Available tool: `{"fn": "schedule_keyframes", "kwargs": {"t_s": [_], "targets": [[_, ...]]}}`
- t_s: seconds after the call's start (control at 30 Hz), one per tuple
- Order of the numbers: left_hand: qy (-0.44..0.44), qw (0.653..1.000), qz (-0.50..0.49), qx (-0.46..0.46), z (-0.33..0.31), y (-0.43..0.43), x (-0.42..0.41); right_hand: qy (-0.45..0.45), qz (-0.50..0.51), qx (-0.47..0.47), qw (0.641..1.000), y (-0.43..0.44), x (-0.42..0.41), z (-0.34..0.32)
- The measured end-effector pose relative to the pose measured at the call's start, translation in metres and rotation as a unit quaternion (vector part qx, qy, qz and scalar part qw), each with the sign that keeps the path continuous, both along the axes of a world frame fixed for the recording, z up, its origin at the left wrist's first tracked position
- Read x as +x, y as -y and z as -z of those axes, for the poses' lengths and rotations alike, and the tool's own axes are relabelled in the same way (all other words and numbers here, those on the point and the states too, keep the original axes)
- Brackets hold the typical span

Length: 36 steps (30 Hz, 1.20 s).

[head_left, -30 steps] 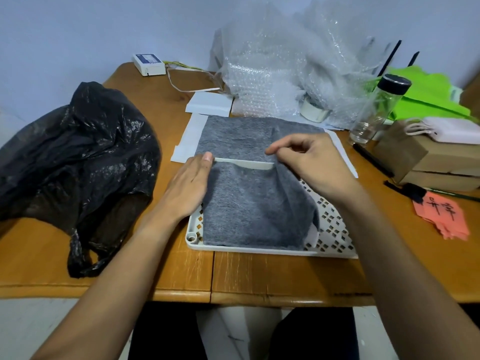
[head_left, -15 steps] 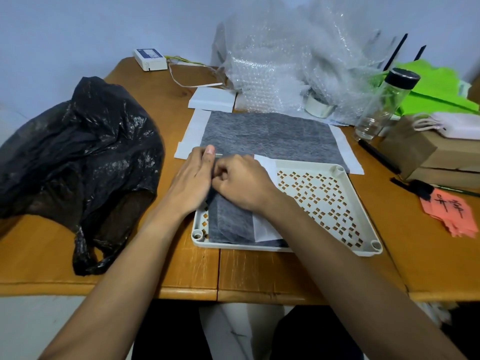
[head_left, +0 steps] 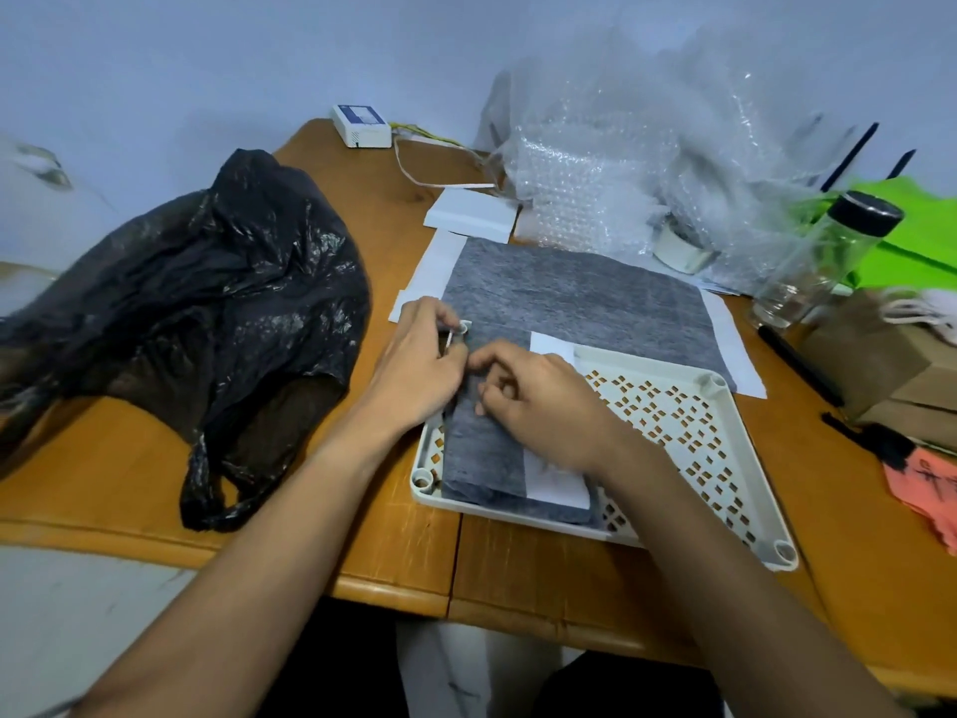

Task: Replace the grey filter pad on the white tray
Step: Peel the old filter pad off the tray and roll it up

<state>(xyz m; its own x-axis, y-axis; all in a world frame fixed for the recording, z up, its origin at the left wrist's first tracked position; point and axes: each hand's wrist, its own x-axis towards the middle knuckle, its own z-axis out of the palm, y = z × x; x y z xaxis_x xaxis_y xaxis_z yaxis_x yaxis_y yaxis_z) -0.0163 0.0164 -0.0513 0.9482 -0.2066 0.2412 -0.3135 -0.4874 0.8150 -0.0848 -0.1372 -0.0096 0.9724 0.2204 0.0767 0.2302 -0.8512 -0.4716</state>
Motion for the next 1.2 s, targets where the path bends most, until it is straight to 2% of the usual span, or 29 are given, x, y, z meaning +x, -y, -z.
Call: {"fn": "schedule_keyframes", "kwargs": {"t_s": [0.1,0.2,0.43,0.57,0.7,0.83,1.03,1.2], "targets": [[0.028,0.997,0.059,0.037,0.000,0.001,-0.002,0.054,0.040,-0.017,0.998,0.027,-0.007,0.005],[0.004,0.993,0.094,0.067,0.000,0.002,-0.002,0.083,0.045,-0.069,0.993,0.047,-0.013,0.017],[-0.055,0.993,0.065,0.085,0.000,0.002,-0.001,-0.021,0.026,-0.131,0.991,0.054,-0.022,0.039],[-0.064,0.992,0.068,0.087,0.001,0.002,0.000,-0.038,0.027,-0.179,0.983,0.051,-0.023,0.044],[-0.067,0.992,0.064,0.086,0.004,0.002,0.001,-0.050,0.020,-0.181,0.982,0.053,-0.024,0.042],[-0.066,0.992,0.064,0.085,0.005,0.002,0.000,-0.111,0.020,-0.162,0.980,0.050,-0.028,0.027],[-0.065,0.993,0.058,0.083,0.006,0.002,0.000,-0.097,-0.034,-0.109,0.989,0.025,-0.042,0.006],[-0.063,0.994,0.052,0.075,0.005,0.003,0.001,-0.067,-0.054,-0.173,0.981,0.018,-0.044,0.018]]}}
